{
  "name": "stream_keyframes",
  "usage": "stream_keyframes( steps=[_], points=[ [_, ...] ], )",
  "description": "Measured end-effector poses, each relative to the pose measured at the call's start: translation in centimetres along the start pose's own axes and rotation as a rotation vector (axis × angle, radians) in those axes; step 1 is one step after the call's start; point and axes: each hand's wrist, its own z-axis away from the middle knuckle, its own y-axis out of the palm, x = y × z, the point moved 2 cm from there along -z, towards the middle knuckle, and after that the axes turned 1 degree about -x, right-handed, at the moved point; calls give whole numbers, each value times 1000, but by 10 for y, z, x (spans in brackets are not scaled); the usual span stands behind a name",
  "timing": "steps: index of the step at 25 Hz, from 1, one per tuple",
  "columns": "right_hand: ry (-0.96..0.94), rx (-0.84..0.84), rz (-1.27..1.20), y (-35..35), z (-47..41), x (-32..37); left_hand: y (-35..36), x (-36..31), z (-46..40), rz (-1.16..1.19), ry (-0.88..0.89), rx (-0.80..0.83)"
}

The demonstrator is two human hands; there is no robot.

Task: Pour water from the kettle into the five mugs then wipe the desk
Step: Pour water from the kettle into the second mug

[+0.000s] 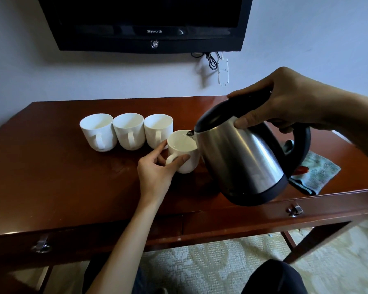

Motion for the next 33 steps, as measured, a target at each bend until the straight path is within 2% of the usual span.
stream_keyframes(
  steps=[33],
  points=[
    [1,17,10,0,-1,2,0,3,0,38,-28,10]
  ],
)
